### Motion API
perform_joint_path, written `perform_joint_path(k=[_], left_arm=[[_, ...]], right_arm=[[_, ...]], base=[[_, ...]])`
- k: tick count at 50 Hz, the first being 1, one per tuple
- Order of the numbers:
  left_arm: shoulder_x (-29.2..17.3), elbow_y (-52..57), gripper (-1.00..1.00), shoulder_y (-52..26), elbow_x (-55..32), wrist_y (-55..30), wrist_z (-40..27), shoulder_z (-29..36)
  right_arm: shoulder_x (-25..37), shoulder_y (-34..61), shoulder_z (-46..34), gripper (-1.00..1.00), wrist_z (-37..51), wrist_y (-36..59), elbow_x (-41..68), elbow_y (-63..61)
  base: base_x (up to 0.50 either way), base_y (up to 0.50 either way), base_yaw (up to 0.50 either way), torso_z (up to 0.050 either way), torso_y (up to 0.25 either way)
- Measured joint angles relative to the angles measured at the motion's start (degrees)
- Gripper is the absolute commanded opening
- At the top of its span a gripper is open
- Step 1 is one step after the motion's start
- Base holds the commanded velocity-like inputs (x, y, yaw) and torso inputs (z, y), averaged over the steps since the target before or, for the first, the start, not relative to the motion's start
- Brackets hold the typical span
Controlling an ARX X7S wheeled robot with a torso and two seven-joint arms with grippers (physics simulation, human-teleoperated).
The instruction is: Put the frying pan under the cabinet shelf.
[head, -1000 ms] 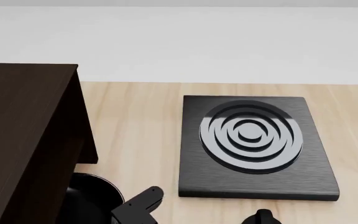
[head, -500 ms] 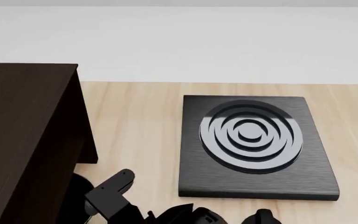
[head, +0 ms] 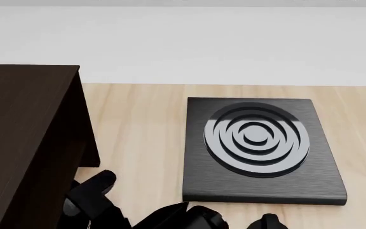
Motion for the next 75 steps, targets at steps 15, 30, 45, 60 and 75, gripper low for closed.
perform_joint_path(k=[15, 30, 45, 60, 75], left_arm=[[-0.5, 0.1, 1.00, -0.8, -1.4, 0.6, -0.8, 0.2], [-1.0, -0.1, 1.00, -1.7, -2.9, 1.3, -1.5, 0.4], [-0.6, -0.6, 1.00, -3.2, -4.0, 1.4, -2.5, 1.5], [0.2, -1.1, 1.00, -4.8, -5.0, 1.4, -3.6, 2.9], [0.8, -1.3, 1.00, -5.4, -5.7, 1.8, -4.3, 3.9]], right_arm=[[4.1, 1.6, -2.4, 1.00, 3.7, 0.9, 3.2, -7.8], [11.3, 5.0, -1.0, 1.00, 10.9, 1.0, 4.6, -19.4], [19.7, 7.8, 1.0, 1.00, 18.6, 1.3, 6.5, -32.1], [29.0, 10.0, 4.1, 1.00, 26.2, 0.2, 9.2, -45.1], [38.3, 13.2, 7.7, 1.00, 33.0, -1.0, 10.9, -55.9]], base=[[0.00, 0.00, 0.00, 0.000, 0.000], [0.00, 0.00, 0.00, 0.000, 0.000], [0.00, 0.00, 0.00, 0.000, 0.000], [0.00, 0.00, 0.00, 0.000, 0.000], [0.00, 0.00, 0.00, 0.000, 0.000]])
